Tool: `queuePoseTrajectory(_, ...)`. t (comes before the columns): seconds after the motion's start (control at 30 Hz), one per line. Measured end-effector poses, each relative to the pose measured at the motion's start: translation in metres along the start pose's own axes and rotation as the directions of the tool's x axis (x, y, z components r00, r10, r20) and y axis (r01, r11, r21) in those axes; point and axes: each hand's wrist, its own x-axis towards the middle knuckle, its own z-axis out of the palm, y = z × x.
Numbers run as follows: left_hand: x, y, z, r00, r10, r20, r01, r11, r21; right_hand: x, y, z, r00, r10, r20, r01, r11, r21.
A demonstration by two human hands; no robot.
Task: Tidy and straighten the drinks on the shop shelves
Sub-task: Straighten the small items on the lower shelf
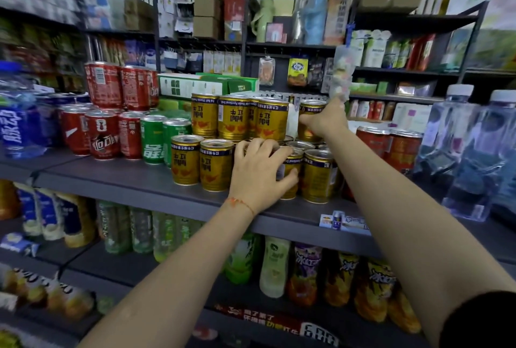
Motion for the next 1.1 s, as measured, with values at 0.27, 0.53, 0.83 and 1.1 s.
queuePoseTrajectory(0.27,-0.001,0.001,-0.003,1.0,0.001,0.017,-0.001,1.0,-0.003,0.003,-0.002,-0.001,0.999,0.016,0.032,-0.012,0.993,-0.115)
queuePoseTrajectory(0.53,-0.001,0.0,-0.003,0.999,0.01,0.037,-0.01,1.0,0.008,-0.001,-0.003,-0.003,0.998,0.014,0.055,-0.003,0.984,-0.179)
queuePoseTrajectory(0.83,0.0,-0.002,-0.005,1.0,0.008,0.0,-0.008,0.998,-0.066,-0.059,-0.015,-0.009,0.943,-0.267,-0.196,0.278,0.96,0.027)
queuePoseTrajectory(1.1,-0.095,-0.074,-0.079,0.875,-0.419,-0.244,0.348,0.893,-0.284,-0.192,-0.022,0.045,0.846,-0.531,0.034,0.448,0.746,0.493)
